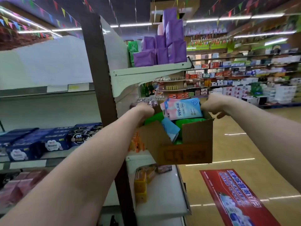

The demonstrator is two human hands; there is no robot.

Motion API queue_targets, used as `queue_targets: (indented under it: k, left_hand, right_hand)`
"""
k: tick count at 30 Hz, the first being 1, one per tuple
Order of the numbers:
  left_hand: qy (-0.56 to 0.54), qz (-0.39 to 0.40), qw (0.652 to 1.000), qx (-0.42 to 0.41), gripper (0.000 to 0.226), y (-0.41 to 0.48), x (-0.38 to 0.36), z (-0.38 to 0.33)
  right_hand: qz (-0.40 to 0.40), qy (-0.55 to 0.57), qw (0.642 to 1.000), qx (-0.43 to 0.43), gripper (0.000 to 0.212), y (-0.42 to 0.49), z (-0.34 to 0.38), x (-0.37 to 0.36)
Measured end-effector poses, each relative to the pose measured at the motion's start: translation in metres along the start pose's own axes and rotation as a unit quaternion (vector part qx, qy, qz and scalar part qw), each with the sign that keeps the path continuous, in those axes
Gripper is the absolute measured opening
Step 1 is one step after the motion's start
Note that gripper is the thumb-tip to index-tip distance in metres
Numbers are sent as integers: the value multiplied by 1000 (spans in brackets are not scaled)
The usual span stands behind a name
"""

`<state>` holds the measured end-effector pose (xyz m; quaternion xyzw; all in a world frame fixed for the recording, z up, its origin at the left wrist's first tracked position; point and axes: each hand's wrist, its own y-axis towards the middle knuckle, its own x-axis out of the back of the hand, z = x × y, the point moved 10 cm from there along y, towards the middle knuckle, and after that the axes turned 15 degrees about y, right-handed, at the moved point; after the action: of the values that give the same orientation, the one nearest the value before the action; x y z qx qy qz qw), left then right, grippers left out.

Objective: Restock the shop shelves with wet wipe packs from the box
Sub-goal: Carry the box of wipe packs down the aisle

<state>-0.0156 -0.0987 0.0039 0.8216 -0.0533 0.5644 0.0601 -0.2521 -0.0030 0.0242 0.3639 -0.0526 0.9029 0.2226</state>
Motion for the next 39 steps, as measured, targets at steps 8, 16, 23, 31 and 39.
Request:
queue_targets:
  k: [8, 16, 23, 31, 39]
  left_hand:
    - [82, 52, 995, 35, 42, 29, -19, 2]
    - [90, 54, 992, 65, 22, 60, -27, 19]
    - [22, 90, 992, 88, 11, 82, -46, 41]
    - [-88, 186, 968, 143, 13, 74, -73, 66]
    - [-53, 90, 989, 109, 18, 72, -63, 58]
  right_hand:
    - [60, -11, 998, -28, 30, 39, -12, -16]
    - [77, -48, 995, -40, 18, 67, -18, -22]
    - [93, -69, 992, -53, 25, 90, -28, -28]
    - [70, -64, 995, -41, 27, 99, -27, -32]
    - [49, -59, 997, -22, 30, 95, -21, -29]
